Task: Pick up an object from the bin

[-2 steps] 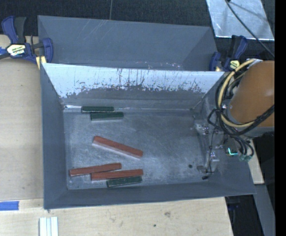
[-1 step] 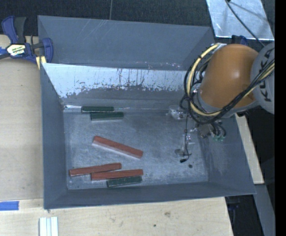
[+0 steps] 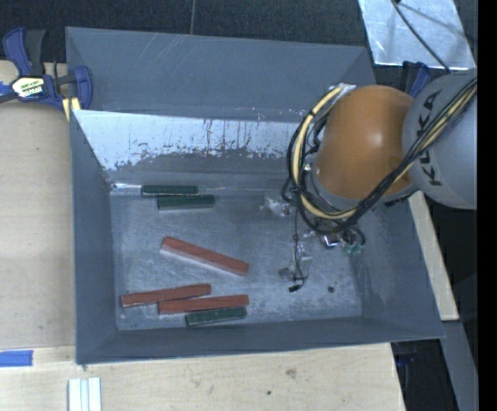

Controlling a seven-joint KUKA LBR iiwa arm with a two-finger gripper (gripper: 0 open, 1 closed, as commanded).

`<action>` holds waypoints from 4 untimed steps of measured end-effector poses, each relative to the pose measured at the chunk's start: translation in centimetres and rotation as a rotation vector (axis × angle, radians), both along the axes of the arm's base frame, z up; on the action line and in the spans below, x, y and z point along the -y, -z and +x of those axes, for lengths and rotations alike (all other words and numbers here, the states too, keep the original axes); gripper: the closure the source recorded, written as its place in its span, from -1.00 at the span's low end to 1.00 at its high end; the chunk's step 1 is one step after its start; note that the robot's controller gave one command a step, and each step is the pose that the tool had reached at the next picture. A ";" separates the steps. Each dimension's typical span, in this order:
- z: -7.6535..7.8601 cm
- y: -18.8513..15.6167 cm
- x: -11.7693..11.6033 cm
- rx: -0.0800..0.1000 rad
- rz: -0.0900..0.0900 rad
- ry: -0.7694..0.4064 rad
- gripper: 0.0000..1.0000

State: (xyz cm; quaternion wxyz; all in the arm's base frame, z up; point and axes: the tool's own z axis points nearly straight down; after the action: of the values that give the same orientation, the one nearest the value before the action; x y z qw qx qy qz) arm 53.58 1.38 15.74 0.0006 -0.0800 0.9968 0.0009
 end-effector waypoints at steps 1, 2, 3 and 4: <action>-1.4 8.8 -5.0 -0.002 -0.001 -0.308 -1.00; -1.3 8.7 -5.0 0.002 -0.002 -0.307 1.00; -0.5 1.4 -7.5 0.004 -0.001 -0.293 1.00; -0.5 1.5 -7.5 0.002 -0.002 -0.294 -1.00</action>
Offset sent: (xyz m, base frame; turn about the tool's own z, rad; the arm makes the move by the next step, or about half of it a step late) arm -0.0139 0.0495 -0.0874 -0.3075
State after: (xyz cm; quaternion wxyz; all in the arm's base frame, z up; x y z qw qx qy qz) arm 53.09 8.85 14.25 0.0016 -0.2250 0.9744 0.0000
